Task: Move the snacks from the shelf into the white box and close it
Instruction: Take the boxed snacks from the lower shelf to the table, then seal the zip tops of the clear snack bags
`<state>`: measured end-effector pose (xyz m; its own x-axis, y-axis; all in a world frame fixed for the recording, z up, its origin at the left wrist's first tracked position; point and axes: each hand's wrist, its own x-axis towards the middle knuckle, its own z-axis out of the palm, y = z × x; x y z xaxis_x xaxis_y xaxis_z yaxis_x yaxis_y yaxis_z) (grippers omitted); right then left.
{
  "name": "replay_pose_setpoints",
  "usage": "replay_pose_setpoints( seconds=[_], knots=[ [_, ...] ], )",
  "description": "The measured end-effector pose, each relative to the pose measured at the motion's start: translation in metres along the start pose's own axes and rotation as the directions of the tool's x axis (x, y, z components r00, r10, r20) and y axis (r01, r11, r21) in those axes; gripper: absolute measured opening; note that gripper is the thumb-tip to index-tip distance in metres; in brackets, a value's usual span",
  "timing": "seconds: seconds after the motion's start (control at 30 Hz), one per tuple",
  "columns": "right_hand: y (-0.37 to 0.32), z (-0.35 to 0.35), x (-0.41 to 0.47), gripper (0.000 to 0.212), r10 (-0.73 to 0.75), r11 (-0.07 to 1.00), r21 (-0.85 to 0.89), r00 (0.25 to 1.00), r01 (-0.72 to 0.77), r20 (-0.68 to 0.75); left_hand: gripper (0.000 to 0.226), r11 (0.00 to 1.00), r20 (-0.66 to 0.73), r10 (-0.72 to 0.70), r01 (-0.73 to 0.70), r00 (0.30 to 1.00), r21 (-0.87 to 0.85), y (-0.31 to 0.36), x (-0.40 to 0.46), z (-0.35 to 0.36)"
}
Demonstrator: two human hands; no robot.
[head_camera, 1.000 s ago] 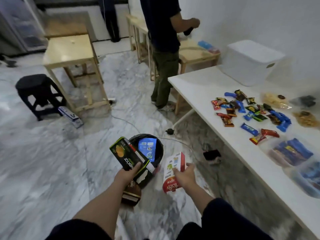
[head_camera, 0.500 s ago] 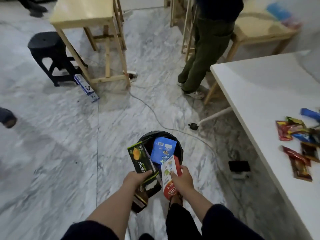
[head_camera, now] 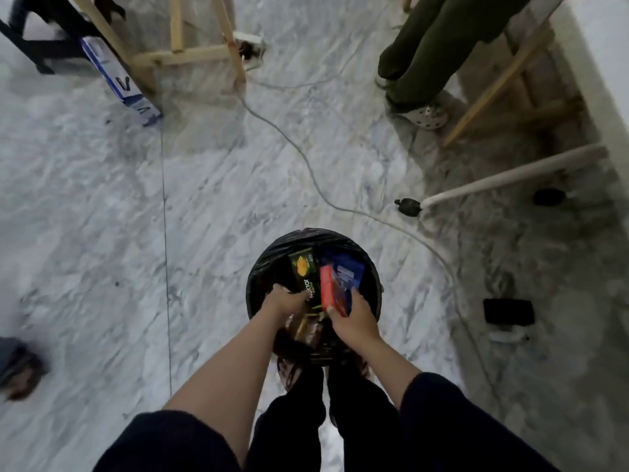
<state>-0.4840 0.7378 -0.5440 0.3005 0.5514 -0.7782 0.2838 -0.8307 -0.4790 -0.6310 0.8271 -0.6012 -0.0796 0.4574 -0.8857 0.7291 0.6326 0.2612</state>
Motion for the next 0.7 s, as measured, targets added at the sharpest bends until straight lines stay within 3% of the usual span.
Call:
replay_pose_setpoints(
  seconds=[0.07, 0.13, 0.33, 0.7],
  knots=[
    [0.005, 0.006, 0.013, 0.076, -0.017, 0.999, -0.039, 1.000, 0.016, -0.008, 0.076, 0.998, -0.044, 0.063, -0.063, 0.997, -0.011, 0.011, -0.015, 0.000],
    [0.010, 0.010, 0.014, 0.076, 0.017, 0.999, -0.043, 1.000, -0.017, -0.001, 0.060, 0.995, -0.067, 0.101, -0.101, 0.993, 0.008, 0.008, -0.021, 0.000],
    [0.001, -0.003, -0.034, 0.072, 0.056, 0.997, 0.059, 0.998, -0.055, -0.020, 0.062, 0.995, -0.051, 0.100, -0.100, 0.994, 0.017, 0.003, -0.071, -0.010],
    [-0.037, -0.077, -0.183, 0.064, 0.069, 0.985, 0.168, 0.969, -0.029, -0.237, 0.052, 0.932, 0.087, 0.310, -0.321, 0.947, 0.168, 0.045, -0.224, -0.025]
  ],
)
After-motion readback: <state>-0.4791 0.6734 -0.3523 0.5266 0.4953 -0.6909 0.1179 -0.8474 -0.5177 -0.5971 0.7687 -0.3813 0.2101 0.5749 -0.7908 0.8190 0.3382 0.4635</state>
